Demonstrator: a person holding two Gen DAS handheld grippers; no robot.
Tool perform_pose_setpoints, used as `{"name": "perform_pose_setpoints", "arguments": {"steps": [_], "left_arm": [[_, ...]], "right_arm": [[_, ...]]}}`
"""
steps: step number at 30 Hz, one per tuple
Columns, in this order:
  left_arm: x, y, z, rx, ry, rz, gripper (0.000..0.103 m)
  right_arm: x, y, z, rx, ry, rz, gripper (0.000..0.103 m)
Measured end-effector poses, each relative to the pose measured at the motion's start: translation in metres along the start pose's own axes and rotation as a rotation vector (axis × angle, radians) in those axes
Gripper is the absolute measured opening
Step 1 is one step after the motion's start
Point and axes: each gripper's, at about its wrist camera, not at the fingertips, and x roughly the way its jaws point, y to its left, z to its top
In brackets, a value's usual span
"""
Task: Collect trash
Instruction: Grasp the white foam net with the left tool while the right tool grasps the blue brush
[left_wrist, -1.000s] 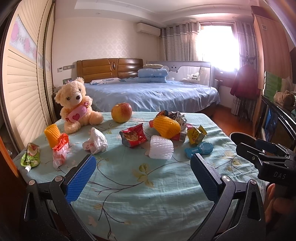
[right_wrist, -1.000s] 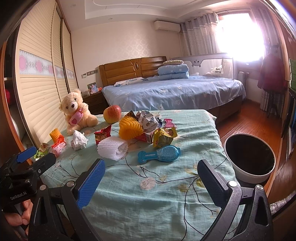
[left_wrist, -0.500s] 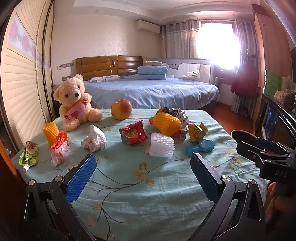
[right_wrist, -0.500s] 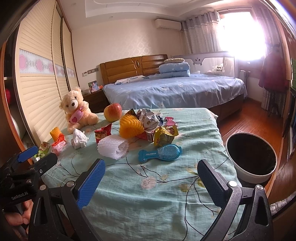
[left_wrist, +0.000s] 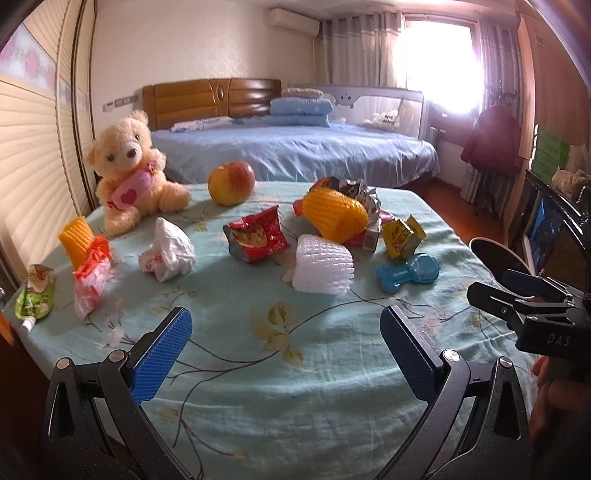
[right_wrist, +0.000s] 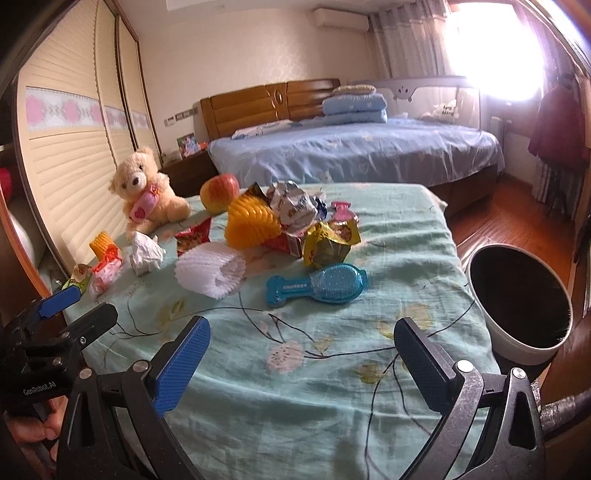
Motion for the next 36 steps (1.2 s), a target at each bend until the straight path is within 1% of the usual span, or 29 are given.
{"name": "perform_pose_setpoints", "arguments": {"steps": [7,13,17,20,22,23,25,26,28,29,30,31,32,34,36], "left_arm": [[0.035,-0.006,0.011,0.012,0.061,-0.014,0.103],[0.064,-0.011,0.021,0.027,0.103,-0.014,0.103],[0.083,-0.012,0.028,0.03,0.128,-0.017,0.103],[0.096,-0.012,0.032,0.037,0.143,-0.019,0.102],[0.105,-0.013,0.032,0.038,0.16,-0.023,0.092],[0.108,-0.012,0.032,0.034,0.172,-0.032,0.09],[0.115,-0.011,0.031,0.028,0.192,-0.052,0.078],[0.117,-0.011,0.031,0.028,0.199,-0.058,0.075],[0.118,-0.013,0.028,0.031,0.208,-0.077,0.06],[0.117,-0.014,0.027,0.034,0.209,-0.086,0.057],[0.116,-0.015,0.025,0.036,0.212,-0.095,0.05],[0.115,-0.017,0.024,0.041,0.212,-0.102,0.05],[0.113,-0.018,0.023,0.045,0.206,-0.101,0.049],[0.108,-0.02,0.021,0.053,0.195,-0.105,0.045],[0.103,-0.021,0.02,0.049,0.191,-0.118,0.042]], "right_arm": [[0.039,-0.023,0.012,-0.03,0.104,0.01,0.1],[0.07,-0.042,0.023,-0.058,0.195,0.054,0.1],[0.093,-0.046,0.03,-0.1,0.258,0.09,0.1],[0.107,-0.044,0.035,-0.146,0.288,0.1,0.099],[0.114,-0.042,0.038,-0.17,0.306,0.109,0.099],[0.117,-0.041,0.038,-0.182,0.312,0.116,0.098],[0.125,-0.038,0.038,-0.203,0.33,0.116,0.097],[0.127,-0.036,0.037,-0.213,0.336,0.109,0.097],[0.128,-0.034,0.037,-0.23,0.33,0.093,0.091],[0.127,-0.033,0.037,-0.237,0.325,0.085,0.082],[0.125,-0.032,0.036,-0.244,0.318,0.073,0.07],[0.124,-0.032,0.036,-0.248,0.311,0.057,0.064],[0.122,-0.032,0.035,-0.246,0.31,0.053,0.062],[0.121,-0.031,0.034,-0.238,0.309,0.058,0.061],[0.117,-0.032,0.032,-0.232,0.307,0.051,0.061]]}}
